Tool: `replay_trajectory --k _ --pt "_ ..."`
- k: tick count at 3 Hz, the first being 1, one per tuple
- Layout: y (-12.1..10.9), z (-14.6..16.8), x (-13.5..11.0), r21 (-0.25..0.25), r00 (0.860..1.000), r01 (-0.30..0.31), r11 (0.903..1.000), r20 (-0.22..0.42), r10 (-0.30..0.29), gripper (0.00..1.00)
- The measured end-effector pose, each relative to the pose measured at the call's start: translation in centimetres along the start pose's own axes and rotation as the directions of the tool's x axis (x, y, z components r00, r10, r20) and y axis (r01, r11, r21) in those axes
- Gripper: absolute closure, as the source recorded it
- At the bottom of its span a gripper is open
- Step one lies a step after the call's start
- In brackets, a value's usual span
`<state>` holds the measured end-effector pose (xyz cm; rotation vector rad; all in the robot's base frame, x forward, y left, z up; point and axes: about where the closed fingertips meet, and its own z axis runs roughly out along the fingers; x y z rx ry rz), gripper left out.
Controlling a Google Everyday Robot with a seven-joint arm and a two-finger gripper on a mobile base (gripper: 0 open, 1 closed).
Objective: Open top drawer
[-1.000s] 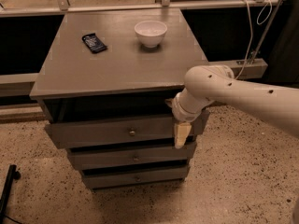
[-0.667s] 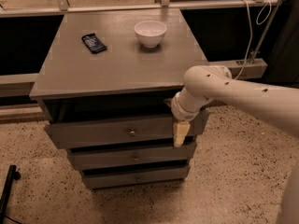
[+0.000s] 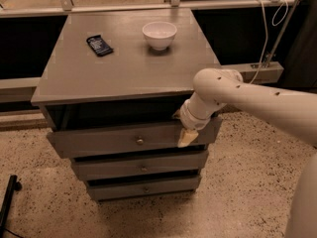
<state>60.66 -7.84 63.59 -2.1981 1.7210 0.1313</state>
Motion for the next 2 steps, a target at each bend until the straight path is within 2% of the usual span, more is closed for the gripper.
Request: replay_trajectory --k 1,2 --pt "0.95 -0.84 -1.72 -0.036 0.998 0.060 0.9976 0.012 -0.059 0.41" --pt "1.27 -1.00 -2.13 -0.052 0.997 0.075 0.9959 0.020 -0.074 0.45"
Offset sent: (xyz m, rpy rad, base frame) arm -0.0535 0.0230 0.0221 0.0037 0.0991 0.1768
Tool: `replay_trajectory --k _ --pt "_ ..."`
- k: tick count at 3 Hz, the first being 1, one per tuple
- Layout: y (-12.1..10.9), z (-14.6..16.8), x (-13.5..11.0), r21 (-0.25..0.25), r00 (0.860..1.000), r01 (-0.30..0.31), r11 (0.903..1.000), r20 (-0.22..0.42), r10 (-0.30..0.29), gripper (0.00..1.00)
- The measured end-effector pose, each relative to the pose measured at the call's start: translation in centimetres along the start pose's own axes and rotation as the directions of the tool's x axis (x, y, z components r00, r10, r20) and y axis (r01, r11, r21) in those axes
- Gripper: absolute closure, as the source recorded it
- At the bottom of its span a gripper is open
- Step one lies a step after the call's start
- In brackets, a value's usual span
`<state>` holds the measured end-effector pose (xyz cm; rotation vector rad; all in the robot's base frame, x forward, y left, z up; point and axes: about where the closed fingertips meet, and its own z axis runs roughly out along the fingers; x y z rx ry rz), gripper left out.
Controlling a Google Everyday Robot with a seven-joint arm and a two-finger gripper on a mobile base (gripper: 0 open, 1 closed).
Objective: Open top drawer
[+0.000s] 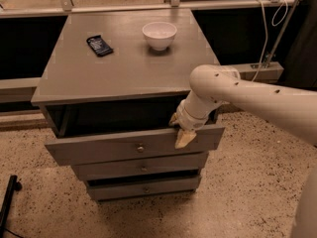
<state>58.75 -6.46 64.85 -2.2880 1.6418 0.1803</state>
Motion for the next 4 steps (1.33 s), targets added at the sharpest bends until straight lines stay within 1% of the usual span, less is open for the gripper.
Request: replay_trajectory --k 1,2,3,4 --pt "1.3 -0.7 -1.0 -0.058 0.999 0.022 0.9981 0.041 -0.019 0.47" --pt "4.3 -2.0 -0.9 -0.173 0.998 -0.007 0.9849 0.060 0.018 0.61" --pt "6.5 -3.6 -0.6 -0.228 0.998 -0.039 0.9729 0.047 0.051 0.61" --pt "7.5 -6.0 -0.4 -0.165 0.993 -0.104 0.9809 0.045 0.112 0.57"
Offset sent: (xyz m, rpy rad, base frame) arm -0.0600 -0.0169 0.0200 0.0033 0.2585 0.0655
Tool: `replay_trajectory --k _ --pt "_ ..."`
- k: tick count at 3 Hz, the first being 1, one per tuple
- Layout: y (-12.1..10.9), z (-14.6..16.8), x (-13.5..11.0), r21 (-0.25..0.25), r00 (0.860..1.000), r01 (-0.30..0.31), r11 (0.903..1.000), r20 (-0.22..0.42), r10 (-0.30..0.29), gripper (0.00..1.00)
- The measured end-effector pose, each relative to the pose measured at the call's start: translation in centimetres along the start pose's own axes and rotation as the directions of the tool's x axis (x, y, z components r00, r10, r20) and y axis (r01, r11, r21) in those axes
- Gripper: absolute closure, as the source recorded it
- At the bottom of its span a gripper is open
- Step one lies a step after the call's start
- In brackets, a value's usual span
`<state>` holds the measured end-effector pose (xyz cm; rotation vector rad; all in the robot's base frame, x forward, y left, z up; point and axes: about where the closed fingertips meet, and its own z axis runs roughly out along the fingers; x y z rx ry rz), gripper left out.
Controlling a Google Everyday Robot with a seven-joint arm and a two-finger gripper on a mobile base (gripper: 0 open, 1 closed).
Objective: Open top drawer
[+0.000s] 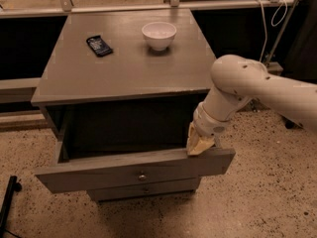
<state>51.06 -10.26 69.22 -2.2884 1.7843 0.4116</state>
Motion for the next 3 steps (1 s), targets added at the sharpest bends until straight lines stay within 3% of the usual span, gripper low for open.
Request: replay_trajectory --k 1,2,3 --pt "-0.6 -2.9 -0.4 0.127 1.000 -0.004 0.9919 -0.005 0.004 0.43" --pt "-3.1 -4.5 -0.8 0.215 0.998 0.012 0.9766 -0.060 0.001 0.49" --pt "-7.4 -3.6 0.1 0.267 0.990 0.020 0.9635 -0.137 0.017 0.68"
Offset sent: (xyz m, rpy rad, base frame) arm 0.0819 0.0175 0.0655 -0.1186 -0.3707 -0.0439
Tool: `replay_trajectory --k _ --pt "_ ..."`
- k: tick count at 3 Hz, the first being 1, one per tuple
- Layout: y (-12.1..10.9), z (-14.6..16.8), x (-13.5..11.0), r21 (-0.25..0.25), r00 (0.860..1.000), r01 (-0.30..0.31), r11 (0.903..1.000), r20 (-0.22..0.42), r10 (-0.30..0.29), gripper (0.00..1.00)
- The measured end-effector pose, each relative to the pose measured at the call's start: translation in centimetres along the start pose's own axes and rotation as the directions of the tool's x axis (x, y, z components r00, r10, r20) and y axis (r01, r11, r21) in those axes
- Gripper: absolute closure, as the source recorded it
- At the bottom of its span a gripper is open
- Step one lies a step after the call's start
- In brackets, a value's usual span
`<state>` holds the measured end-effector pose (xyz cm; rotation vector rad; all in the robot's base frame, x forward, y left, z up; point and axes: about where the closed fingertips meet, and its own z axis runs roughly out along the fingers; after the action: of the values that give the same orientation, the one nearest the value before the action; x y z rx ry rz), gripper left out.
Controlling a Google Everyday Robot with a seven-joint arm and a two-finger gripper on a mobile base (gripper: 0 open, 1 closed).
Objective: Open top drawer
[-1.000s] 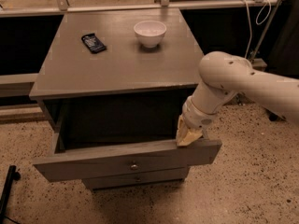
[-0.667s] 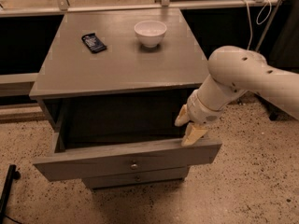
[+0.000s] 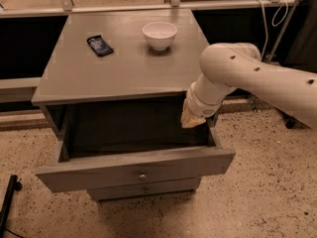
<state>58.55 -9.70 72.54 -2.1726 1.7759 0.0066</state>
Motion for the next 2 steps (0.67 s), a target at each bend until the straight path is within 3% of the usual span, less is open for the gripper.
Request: replay_trajectory --k 1,2 --pt "-1.77 3.83 0.87 -0.002 0.998 -0.024 0.9997 -0.056 0.024 0.92" --pt "-1.50 4.49 0.88 -0.009 0.998 -0.027 0.9996 -0.059 0.027 1.00"
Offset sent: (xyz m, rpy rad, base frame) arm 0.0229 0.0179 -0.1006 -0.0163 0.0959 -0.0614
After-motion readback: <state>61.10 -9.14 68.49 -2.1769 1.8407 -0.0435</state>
